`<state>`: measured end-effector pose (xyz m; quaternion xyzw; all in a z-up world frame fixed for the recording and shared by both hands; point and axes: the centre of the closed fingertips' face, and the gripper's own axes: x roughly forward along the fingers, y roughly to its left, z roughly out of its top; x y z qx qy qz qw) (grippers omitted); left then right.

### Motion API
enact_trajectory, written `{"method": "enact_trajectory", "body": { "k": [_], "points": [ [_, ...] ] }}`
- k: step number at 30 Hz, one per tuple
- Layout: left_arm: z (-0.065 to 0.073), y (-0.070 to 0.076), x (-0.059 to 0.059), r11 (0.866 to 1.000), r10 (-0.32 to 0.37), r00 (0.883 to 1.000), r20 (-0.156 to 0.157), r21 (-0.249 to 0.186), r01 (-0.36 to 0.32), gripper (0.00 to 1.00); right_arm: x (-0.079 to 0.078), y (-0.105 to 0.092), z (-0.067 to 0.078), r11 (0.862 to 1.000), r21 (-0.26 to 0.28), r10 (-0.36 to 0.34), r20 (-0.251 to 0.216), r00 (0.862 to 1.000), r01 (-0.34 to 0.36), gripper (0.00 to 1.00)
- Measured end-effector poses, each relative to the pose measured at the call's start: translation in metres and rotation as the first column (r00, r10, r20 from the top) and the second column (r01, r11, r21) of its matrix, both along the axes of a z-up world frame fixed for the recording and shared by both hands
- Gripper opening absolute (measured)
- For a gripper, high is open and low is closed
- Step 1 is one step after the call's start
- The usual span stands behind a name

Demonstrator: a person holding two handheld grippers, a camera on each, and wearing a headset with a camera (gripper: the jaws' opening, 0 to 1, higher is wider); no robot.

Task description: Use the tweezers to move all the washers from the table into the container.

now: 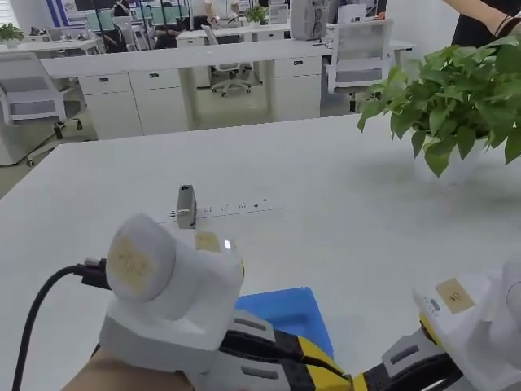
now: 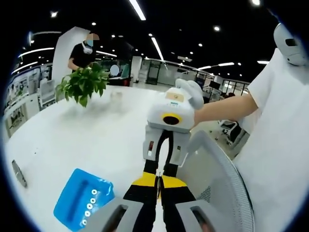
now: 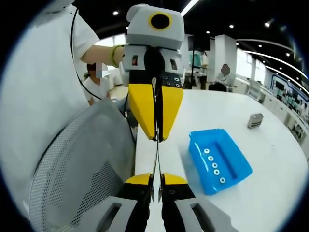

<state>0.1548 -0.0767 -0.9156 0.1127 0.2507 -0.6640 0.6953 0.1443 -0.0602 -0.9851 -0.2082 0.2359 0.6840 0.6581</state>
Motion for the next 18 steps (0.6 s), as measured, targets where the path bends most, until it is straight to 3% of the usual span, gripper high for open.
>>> {"method": "enact_trajectory", "body": {
  "k": [6,15,18],
  "points": [
    [-0.014,0.009,0.003,0.997,-0.028,0.997,0.075,0.080,0.022,0.00,0.006,-0.002,-0.009,0.999,-0.035,-0.028,0.018,0.999,0.028,0.04],
    [-0.054,0.027,0.002,0.973,-0.067,0.990,0.127,0.227,0.036,0.00,0.014,0.005,-0.042,0.990,-0.133,-0.035,0.067,0.997,0.044,0.05],
    [-0.065,0.034,0.001,0.964,-0.074,0.989,0.129,0.264,0.037,0.00,0.014,0.009,-0.052,0.985,-0.169,-0.014,0.086,0.996,0.029,0.05]
  ]
}}
